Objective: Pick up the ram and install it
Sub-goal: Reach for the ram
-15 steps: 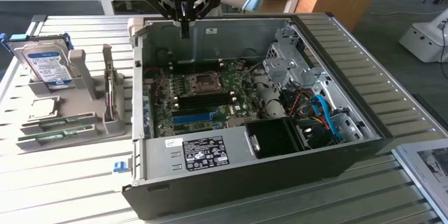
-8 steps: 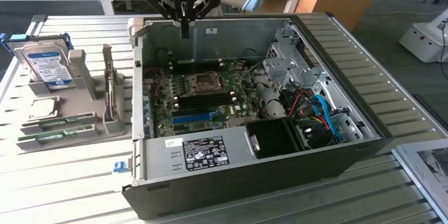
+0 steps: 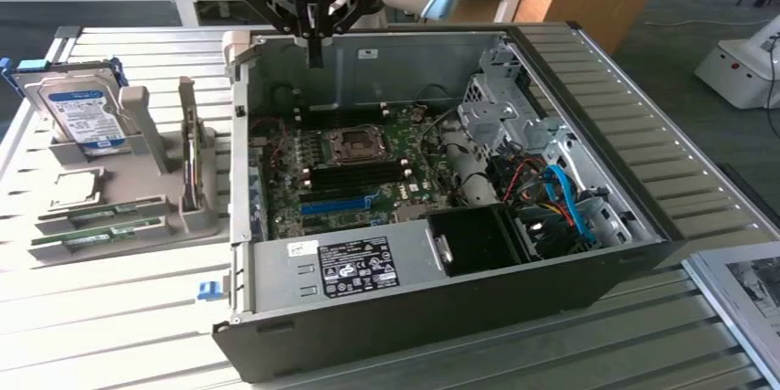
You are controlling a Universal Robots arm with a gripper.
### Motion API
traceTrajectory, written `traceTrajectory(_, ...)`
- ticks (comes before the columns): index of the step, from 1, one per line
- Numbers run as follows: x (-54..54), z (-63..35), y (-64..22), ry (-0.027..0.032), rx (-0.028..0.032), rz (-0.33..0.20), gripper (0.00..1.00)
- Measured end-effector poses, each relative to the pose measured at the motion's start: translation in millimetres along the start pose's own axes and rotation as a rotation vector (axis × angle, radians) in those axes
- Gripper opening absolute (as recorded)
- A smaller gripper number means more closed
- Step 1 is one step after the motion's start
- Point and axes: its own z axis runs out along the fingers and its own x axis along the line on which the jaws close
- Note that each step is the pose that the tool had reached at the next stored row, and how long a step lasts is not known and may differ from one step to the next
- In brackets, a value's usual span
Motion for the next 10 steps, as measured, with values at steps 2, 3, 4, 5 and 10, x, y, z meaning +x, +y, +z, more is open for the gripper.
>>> traceTrajectory(2, 2.8, -0.1, -0.2, 0.0, 0.0, 0.0, 0.1)
traceTrajectory(3, 4.3, -0.1, -0.3, 0.0, 0.0, 0.0, 0.1)
traceTrajectory(4, 6.0, -0.2, -0.5, 0.0, 0.0001, 0.0, 0.1)
traceTrajectory(5, 7.9, -0.2, -0.6, 0.0, 0.0, 0.0, 0.1)
traceTrajectory(10, 16.7, -0.3, -1.3, -0.0001, -0.0001, 0.0, 0.1)
